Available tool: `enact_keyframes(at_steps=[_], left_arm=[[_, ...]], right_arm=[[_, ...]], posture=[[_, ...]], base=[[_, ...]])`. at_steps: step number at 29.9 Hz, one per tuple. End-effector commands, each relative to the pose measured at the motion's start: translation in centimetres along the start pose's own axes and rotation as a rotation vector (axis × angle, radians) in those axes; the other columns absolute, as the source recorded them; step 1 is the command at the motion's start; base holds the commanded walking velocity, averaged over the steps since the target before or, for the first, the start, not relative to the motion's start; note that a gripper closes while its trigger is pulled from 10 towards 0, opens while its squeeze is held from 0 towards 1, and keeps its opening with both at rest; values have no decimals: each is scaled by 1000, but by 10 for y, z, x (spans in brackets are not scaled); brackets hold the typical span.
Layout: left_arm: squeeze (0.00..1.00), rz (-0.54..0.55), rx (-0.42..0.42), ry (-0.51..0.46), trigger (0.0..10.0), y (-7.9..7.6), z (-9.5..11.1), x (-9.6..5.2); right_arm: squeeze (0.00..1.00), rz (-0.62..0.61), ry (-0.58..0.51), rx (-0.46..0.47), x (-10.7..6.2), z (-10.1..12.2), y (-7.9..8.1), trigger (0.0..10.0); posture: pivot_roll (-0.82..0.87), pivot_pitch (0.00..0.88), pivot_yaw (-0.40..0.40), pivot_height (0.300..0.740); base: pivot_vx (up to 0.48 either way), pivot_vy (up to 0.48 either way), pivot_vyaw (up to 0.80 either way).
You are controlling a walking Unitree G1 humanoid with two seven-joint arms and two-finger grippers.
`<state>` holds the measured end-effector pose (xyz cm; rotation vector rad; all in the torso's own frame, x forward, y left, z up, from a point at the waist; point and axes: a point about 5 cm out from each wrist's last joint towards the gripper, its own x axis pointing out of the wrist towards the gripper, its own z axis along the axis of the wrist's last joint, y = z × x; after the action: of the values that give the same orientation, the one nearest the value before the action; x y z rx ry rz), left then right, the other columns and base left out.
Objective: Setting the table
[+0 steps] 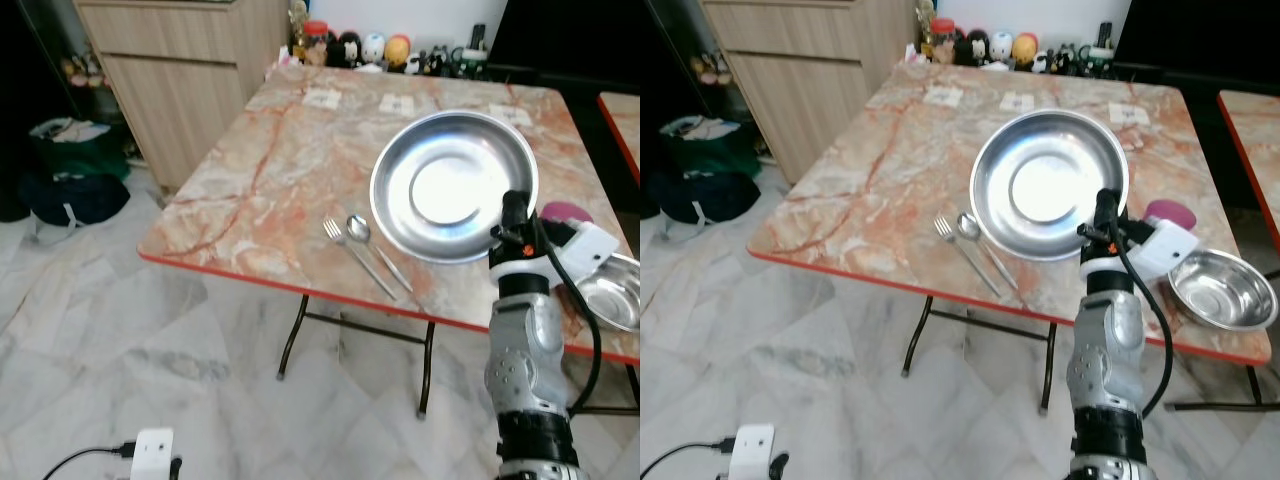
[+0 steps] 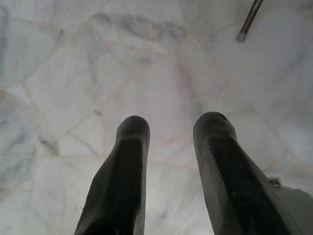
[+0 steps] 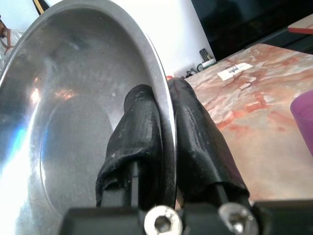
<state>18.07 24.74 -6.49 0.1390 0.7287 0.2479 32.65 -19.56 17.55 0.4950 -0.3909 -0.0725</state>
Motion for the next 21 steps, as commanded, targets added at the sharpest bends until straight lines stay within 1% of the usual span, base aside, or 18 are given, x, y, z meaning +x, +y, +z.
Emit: enact_keyframes(at_steps=[1,2,5,6,8,16,18,21], left_arm=[[0,-4,-12,-1,10000,-3,-3,-2],[0,-6,-15,-11,10000,-4,-2,-2],[0,-14,-13,-31,10000,-8,2,-1],[0,-18,-15,-38,10000,-10,3,-1],[0,-23,-17,-45,10000,-11,6,0],[0,-35,-7,-65,10000,-10,12,2],[0,-39,-4,-68,10000,-11,12,2],[0,-40,-4,-67,10000,-11,12,2]], right_arm=[[0,-2,-14,14,-3,4,3,10000],[0,-4,-10,20,-3,4,3,10000],[0,-19,0,28,-4,3,4,10000],[0,-14,6,40,-4,3,5,10000],[0,-13,8,34,-5,3,6,10000],[0,-25,2,23,-9,7,5,10000],[0,-25,-3,21,-10,7,4,10000],[0,-19,-11,13,-10,8,5,10000]], posture=[[-63,30,-6,740],[-65,26,-6,740],[-65,17,-7,740],[-65,15,-7,740],[-67,6,-7,740],[-77,0,-1,740],[-74,0,-1,740],[-78,0,0,740]], base=[[0,0,0],[0,0,0],[0,-398,0],[0,-472,-763],[0,-472,-763],[0,-472,-757],[0,-472,-556],[0,-472,0]])
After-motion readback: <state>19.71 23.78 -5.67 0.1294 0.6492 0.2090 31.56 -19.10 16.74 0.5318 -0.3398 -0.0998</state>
